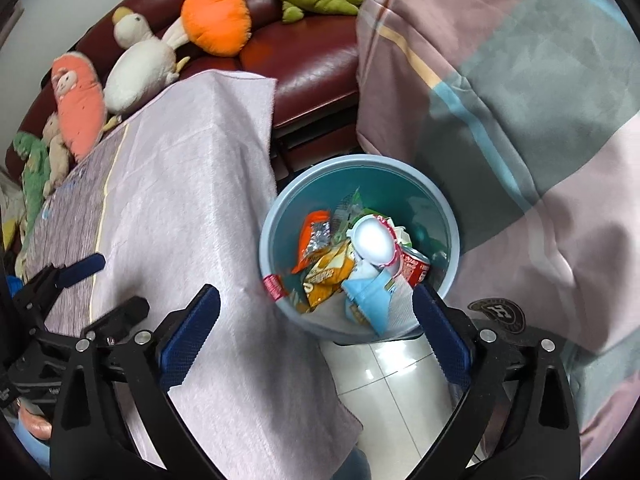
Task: Collect trash
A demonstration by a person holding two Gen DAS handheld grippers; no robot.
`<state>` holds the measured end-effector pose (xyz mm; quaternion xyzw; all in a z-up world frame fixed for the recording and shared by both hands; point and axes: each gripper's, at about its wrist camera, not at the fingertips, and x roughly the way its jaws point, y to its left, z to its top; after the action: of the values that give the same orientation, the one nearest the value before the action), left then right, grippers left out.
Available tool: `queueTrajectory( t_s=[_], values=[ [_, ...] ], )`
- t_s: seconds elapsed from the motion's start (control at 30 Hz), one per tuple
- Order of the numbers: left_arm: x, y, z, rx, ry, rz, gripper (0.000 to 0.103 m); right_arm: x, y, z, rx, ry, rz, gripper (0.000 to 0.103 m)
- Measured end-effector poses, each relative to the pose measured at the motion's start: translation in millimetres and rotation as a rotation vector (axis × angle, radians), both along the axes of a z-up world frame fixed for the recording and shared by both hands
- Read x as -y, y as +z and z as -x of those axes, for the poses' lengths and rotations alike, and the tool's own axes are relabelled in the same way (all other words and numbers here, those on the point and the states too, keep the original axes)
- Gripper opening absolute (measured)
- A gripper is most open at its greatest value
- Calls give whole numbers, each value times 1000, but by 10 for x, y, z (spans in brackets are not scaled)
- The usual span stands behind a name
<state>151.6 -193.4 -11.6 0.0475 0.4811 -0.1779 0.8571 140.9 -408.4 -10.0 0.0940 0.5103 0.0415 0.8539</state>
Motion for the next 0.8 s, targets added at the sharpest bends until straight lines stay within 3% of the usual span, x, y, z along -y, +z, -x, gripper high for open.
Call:
queueTrajectory(
  t_s=[0.43, 0.8],
  values=[
    [-238, 227, 519, 64, 38, 3, 99, -285, 255, 634, 65, 44, 78, 93],
    [-306, 358, 905, 136, 55, -7, 99, -373, 317, 1008, 92, 57, 75, 93]
  ],
)
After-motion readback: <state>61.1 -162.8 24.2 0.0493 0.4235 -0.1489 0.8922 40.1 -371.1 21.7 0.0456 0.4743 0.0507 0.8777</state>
